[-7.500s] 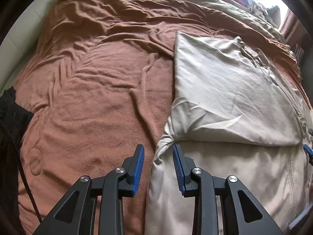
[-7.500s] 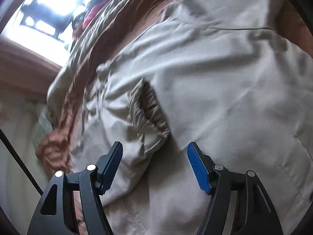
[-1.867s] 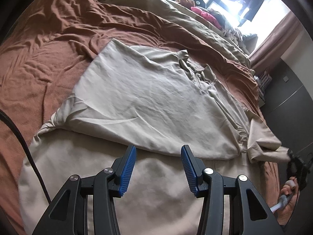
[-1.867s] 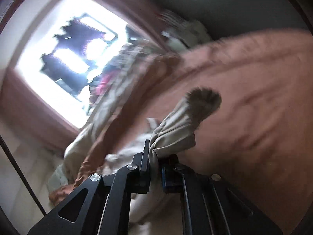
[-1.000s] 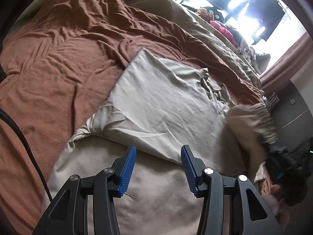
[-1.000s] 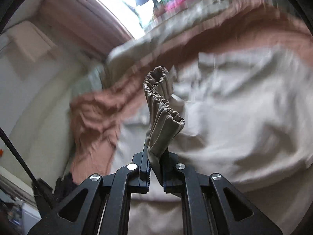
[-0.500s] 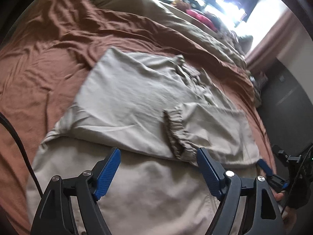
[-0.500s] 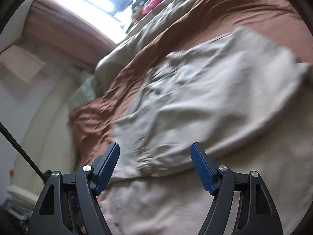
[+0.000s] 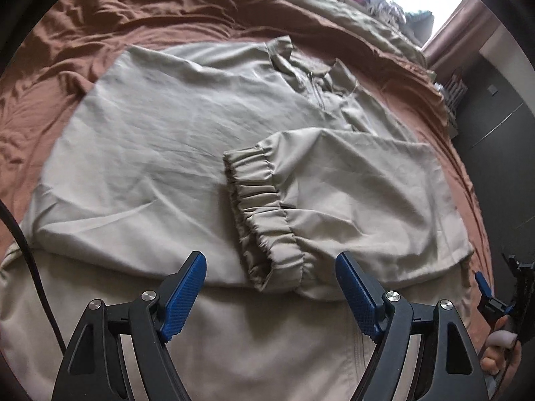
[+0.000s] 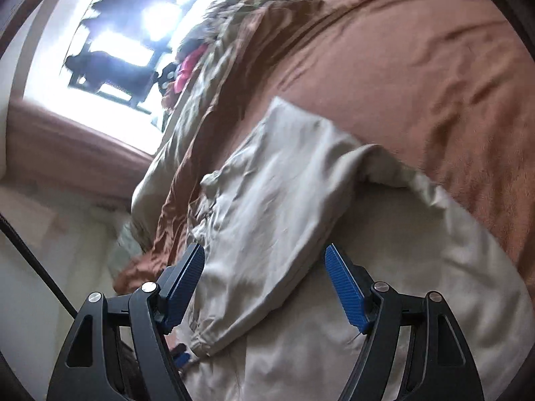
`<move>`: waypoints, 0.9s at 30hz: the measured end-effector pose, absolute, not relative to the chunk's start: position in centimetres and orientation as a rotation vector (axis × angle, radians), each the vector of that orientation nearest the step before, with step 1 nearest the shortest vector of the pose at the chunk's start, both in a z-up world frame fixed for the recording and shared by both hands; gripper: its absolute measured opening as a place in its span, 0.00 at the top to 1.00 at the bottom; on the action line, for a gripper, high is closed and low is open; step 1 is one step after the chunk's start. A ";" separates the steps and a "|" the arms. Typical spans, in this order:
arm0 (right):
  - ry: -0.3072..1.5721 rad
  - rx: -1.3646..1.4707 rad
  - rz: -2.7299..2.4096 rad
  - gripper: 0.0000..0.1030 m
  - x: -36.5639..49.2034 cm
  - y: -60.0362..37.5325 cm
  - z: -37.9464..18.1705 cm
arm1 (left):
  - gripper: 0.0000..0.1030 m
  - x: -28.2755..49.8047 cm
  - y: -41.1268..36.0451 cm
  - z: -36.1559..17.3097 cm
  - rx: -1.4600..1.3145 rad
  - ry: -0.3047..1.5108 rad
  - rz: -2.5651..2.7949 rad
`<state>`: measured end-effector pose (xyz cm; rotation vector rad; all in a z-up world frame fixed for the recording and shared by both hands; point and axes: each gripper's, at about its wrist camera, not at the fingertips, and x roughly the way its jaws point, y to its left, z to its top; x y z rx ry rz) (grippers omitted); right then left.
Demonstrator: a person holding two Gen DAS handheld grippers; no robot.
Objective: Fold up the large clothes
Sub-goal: 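Grasp the elastic sleeve cuff with the left tool and lay it over the body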
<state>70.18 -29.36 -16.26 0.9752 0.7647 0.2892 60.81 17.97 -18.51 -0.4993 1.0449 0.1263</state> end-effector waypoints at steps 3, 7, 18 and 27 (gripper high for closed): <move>0.770 1.059 0.290 0.29 69.9 -30.1 -19.7 | 0.21 62.1 17.7 -19.4 -0.513 1.068 0.131; 0.779 1.165 0.285 0.29 70.5 -31.3 -23.3 | 0.38 63.7 17.0 -21.0 -0.524 1.115 0.142; 0.724 1.367 0.287 0.29 68.3 -34.6 -28.0 | 0.90 64.1 16.2 -16.0 -0.390 1.015 0.160; 0.736 1.314 0.260 0.30 68.8 -33.4 -29.1 | 0.90 62.9 19.1 -13.8 -0.383 0.959 0.206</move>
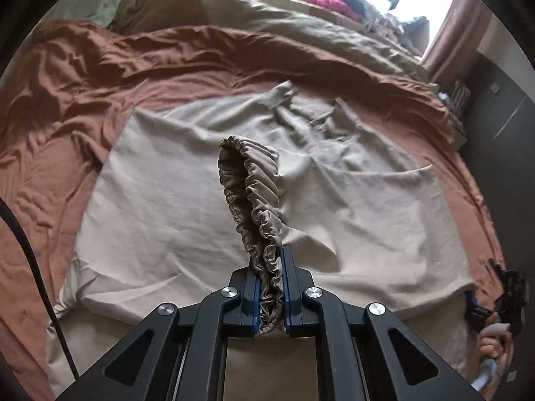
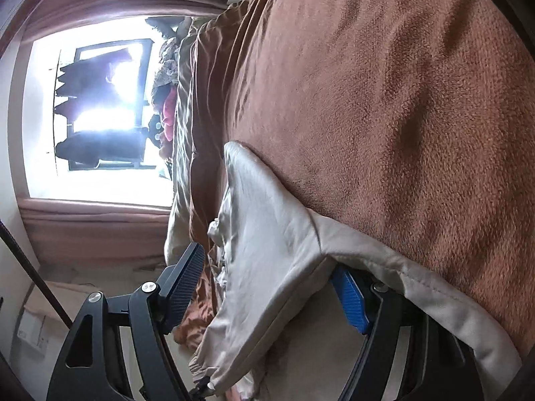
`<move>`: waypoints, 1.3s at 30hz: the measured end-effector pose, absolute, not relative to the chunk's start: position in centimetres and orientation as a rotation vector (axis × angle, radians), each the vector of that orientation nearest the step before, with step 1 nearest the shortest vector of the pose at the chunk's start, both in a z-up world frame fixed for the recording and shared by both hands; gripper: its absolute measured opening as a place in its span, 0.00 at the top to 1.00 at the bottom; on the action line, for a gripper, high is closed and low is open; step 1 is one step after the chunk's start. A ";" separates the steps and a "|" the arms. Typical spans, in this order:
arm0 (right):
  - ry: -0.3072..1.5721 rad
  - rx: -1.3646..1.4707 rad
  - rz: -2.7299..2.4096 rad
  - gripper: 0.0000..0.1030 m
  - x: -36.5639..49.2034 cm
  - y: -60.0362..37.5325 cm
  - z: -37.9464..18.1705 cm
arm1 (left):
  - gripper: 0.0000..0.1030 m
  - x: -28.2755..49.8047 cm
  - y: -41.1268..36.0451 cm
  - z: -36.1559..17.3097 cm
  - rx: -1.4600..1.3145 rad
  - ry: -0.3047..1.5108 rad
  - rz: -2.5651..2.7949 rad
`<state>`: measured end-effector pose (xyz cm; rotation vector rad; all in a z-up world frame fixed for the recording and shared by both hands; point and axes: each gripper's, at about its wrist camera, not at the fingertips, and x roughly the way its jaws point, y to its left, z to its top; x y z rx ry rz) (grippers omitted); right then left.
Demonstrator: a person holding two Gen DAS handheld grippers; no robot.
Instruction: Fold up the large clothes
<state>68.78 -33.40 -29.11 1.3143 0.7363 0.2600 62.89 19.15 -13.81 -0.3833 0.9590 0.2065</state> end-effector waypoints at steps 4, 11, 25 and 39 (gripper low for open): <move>0.753 1.274 0.247 0.31 69.0 -33.0 -28.0 | 0.89 63.9 19.7 -19.2 -0.365 1.060 0.224; 0.780 1.169 0.189 0.29 68.1 -32.6 -25.2 | 0.61 63.2 20.4 -19.8 -0.367 1.095 0.225; 0.756 0.965 0.169 0.29 59.8 -31.5 -18.8 | 0.60 51.9 21.4 -13.2 -0.531 0.974 0.214; 0.740 0.713 0.232 0.29 48.9 -32.6 -11.6 | 0.53 38.1 22.9 -7.8 -0.547 0.871 0.241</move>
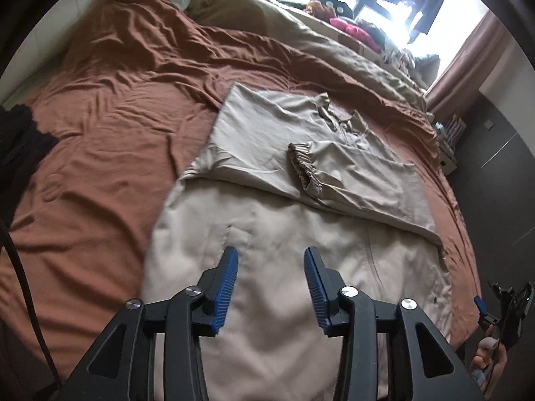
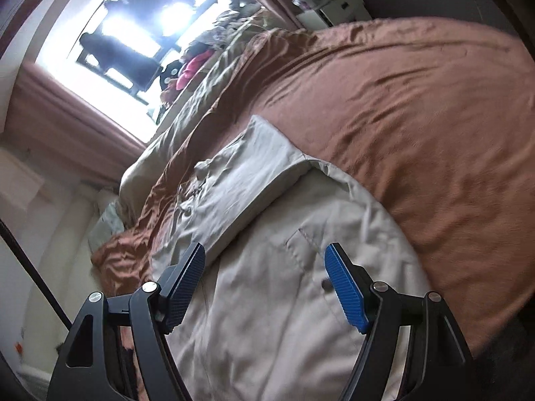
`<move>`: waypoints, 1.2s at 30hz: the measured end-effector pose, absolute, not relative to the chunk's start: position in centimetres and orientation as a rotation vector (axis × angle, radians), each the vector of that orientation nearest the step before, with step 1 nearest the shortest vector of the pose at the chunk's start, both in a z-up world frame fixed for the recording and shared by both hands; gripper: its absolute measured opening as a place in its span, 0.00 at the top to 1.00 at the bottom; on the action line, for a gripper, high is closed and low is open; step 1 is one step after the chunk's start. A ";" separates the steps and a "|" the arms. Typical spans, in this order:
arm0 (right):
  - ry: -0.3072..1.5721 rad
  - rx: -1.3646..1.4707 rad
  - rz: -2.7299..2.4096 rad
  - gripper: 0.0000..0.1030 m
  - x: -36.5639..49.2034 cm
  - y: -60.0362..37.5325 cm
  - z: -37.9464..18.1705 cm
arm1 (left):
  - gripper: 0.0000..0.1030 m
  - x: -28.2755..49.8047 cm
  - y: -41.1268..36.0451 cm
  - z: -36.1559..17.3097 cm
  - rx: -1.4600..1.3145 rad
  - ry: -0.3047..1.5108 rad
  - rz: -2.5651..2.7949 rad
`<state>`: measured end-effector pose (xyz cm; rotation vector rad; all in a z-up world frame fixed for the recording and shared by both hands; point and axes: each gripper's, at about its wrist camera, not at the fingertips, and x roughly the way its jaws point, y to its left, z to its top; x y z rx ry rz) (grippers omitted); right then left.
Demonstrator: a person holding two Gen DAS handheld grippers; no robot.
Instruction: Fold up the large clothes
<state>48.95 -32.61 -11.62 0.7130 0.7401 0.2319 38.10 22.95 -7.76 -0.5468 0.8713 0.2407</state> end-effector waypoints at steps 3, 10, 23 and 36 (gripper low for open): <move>0.735 0.648 0.244 0.29 46.8 -32.6 -10.3 | 0.46 35.2 22.6 -6.6 -0.541 0.834 0.237; 0.734 0.562 0.263 0.29 41.7 -33.4 -9.1 | 0.46 29.4 21.3 -5.3 -0.535 0.800 0.228; 0.712 0.468 0.286 0.29 32.9 -36.2 -6.9 | 0.45 19.6 19.2 -4.5 -0.544 0.743 0.220; 0.727 0.398 0.286 0.29 26.0 -39.4 -9.1 | 0.44 12.4 17.5 -8.1 -0.596 0.736 0.213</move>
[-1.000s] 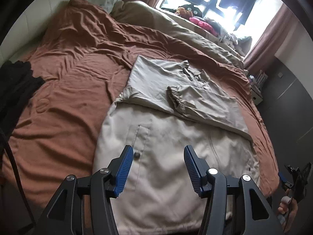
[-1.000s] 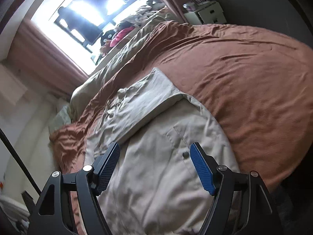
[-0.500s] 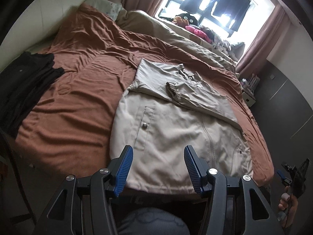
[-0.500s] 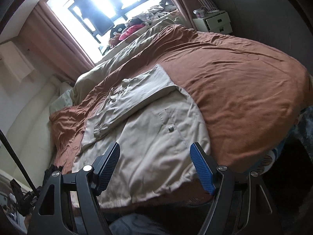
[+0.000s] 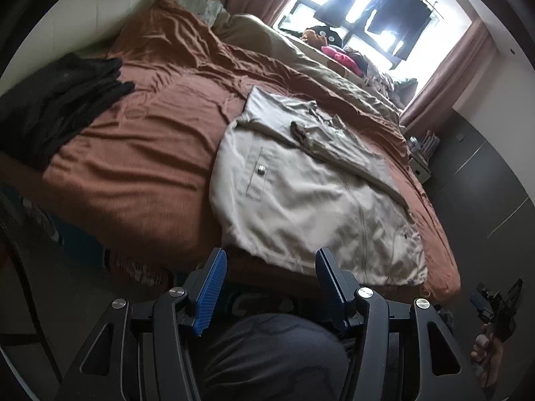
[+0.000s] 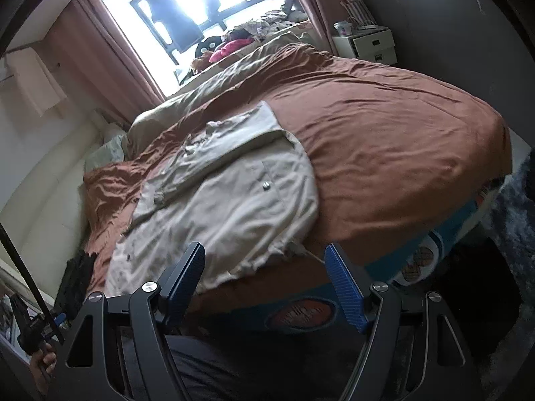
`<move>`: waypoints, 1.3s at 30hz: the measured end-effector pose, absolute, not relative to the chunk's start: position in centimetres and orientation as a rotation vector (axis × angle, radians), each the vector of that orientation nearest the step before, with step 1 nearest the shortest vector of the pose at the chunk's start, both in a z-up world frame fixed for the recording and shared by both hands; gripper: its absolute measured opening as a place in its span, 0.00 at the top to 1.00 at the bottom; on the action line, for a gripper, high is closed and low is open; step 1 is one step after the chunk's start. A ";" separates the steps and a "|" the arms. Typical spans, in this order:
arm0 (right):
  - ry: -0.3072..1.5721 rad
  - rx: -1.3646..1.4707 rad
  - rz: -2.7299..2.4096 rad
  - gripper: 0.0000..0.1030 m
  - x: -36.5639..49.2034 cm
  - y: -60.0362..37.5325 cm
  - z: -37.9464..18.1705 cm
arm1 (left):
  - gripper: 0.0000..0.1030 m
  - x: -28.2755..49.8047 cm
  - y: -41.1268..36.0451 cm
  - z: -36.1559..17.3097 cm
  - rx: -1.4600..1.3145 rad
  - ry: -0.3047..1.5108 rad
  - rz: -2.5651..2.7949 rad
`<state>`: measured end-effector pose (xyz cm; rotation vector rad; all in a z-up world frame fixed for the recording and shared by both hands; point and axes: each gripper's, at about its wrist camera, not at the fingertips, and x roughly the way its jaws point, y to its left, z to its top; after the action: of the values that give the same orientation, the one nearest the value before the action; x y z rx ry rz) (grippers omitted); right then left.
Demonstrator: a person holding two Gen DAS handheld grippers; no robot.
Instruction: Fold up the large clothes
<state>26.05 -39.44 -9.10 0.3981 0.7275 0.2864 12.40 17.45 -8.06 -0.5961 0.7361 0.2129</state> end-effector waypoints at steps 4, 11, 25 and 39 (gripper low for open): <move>0.731 0.391 0.296 0.29 24.7 -40.2 -9.9 | 0.44 10.4 16.6 -8.9 -0.572 0.745 0.215; 0.739 0.436 0.325 0.29 22.9 -41.6 -12.2 | 0.44 7.9 16.1 -9.9 -0.561 0.746 0.243; 0.737 0.441 0.305 0.29 24.6 -43.3 -15.1 | 0.44 10.1 18.4 -12.5 -0.588 0.756 0.224; 0.767 0.570 0.367 0.29 33.9 -40.7 -17.7 | 0.44 20.2 23.0 -18.0 -0.679 0.823 0.208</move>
<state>33.93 -40.69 -17.67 0.5700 0.7670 0.3674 20.25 23.04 -17.96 -0.6788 0.8231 0.2080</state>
